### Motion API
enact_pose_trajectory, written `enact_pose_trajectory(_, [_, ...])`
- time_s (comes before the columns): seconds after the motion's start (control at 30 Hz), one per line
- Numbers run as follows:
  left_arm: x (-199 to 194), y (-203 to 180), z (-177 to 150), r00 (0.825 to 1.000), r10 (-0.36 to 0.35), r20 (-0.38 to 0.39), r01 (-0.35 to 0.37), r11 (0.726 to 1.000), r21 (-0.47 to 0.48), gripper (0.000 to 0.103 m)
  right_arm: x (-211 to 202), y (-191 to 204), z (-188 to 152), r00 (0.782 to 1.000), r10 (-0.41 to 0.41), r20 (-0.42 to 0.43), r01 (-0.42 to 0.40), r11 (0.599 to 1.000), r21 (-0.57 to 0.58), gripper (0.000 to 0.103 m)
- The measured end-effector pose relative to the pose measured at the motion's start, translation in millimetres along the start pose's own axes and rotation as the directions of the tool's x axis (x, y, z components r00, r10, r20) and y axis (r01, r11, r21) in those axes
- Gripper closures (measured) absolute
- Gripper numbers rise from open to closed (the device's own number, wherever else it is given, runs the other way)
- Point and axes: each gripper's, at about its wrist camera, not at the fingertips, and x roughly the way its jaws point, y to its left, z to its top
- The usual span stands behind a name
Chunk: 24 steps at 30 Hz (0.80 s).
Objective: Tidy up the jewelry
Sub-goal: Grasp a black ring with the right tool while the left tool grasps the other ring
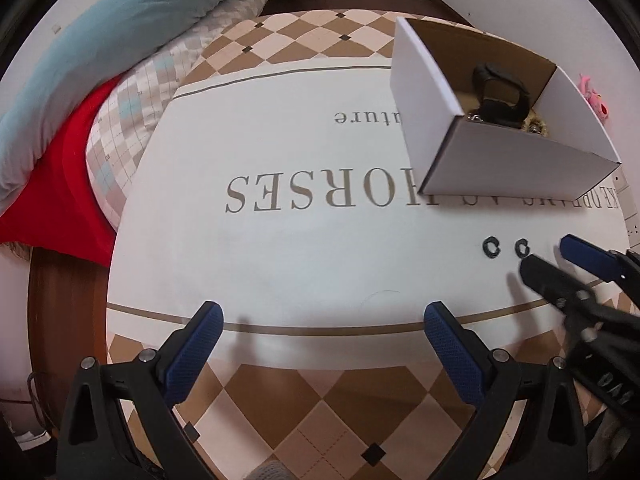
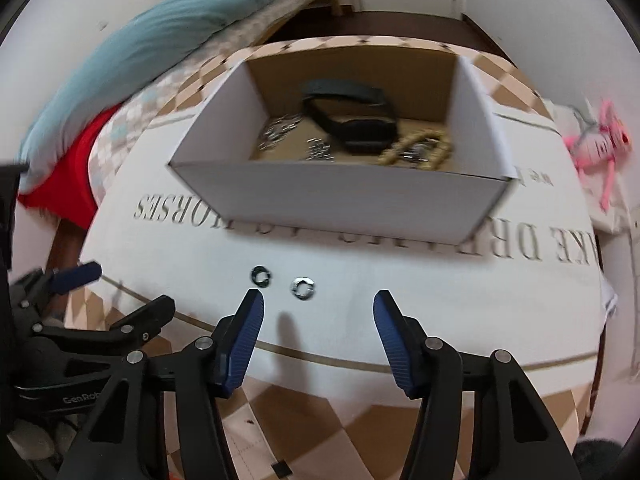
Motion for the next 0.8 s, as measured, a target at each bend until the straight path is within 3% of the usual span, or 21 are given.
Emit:
enact_pose_trajectory(0.17, [2.0,1.8,1.2,1.000,0.000,-0.001,0.000,1.000,0.005,0.000,13.5,17.3,2.1,0.999,-0.038,0.008,0.038,0.996,-0.080,0.066])
enact_pose_trajectory(0.23, [1.8,1.1,2.3,1.000,0.003,-0.001,-0.003,1.000,0.008,0.000,15.2,22.0,2.8,0.995,-0.097,0.023,0.099,0.989,-0.113,0.090])
enact_pose_trajectory(0.37, [0.3,-4.0,7.6,1.000,-0.004,0.002,0.004,1.000,0.019,0.001,13.9,21.4,1.9,0.993,-0.115,0.020,0.117,0.985,-0.126,0.090])
enact_pose_trajectory(0.57, [-4.6,-30.9,13.3,0.998,-0.069,0.010,0.069,0.997,0.019,0.003,-11.5,-17.4,-0.2,0.995,-0.089,0.036,0.089,0.996,0.017,0.090])
enact_pose_trajectory(0.67, [-2.6,-50.6,16.6,0.995,-0.098,-0.005,0.098,0.995,0.032,0.020,-17.2,-41.8,-2.9,0.994,-0.104,0.011,0.103,0.991,0.085,0.090])
enact_pose_trajectory(0.8, [0.0,-74.4,19.3,0.993,-0.114,-0.014,0.115,0.991,0.063,0.033,-22.9,-72.4,-8.8,0.991,-0.131,0.001,0.129,0.978,0.167,0.090])
